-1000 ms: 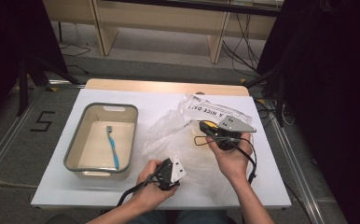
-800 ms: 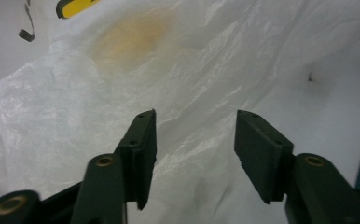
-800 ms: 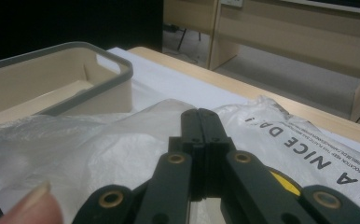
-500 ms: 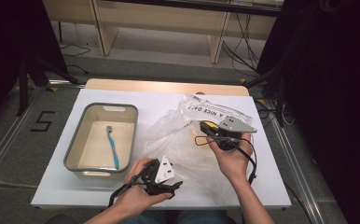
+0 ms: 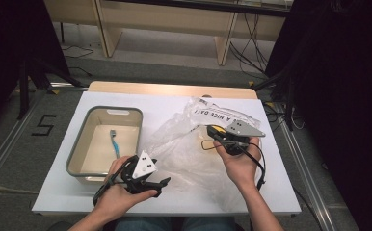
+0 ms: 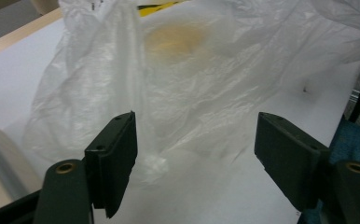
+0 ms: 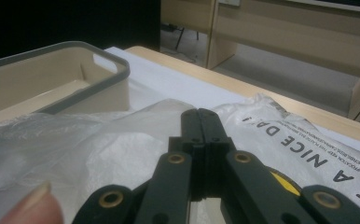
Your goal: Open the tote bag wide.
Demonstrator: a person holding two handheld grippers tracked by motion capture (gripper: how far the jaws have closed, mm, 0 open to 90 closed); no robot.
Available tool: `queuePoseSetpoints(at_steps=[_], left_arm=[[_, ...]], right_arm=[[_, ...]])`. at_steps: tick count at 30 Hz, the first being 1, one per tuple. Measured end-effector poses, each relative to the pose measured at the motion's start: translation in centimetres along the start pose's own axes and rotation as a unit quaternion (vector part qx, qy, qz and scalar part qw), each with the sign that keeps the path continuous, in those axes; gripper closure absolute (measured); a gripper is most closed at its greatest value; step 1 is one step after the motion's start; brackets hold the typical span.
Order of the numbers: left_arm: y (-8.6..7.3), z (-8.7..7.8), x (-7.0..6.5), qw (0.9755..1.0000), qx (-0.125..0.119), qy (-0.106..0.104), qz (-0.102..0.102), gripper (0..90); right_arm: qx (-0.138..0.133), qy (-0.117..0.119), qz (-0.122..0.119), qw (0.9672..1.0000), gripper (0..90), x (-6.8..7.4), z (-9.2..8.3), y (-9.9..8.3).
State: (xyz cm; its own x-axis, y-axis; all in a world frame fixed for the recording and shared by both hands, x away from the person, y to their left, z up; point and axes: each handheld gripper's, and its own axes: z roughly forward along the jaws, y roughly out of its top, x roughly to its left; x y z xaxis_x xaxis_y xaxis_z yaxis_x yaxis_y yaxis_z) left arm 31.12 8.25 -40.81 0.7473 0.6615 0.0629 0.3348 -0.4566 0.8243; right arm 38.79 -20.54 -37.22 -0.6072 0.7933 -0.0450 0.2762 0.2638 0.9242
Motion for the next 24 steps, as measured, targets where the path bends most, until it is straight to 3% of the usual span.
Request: queuePoseSetpoints(at_steps=[8,15,24], left_arm=[[0.2,-1.8,2.5,0.9991,-0.006,0.037,-0.019,26.7],[-0.1,-2.9,4.6,0.9968,-0.003,0.07,-0.038,25.4],[-0.6,-3.3,6.2,0.9942,0.003,0.088,-0.06,24.9]], right_arm=[[0.0,-0.003,0.001,1.0,90.0,0.0,-0.1,0.0],[0.001,-0.004,0.002,1.0,90.0,-0.1,0.0,-0.1],[0.002,-0.004,0.002,1.0,90.0,-0.1,-0.1,-0.1]])
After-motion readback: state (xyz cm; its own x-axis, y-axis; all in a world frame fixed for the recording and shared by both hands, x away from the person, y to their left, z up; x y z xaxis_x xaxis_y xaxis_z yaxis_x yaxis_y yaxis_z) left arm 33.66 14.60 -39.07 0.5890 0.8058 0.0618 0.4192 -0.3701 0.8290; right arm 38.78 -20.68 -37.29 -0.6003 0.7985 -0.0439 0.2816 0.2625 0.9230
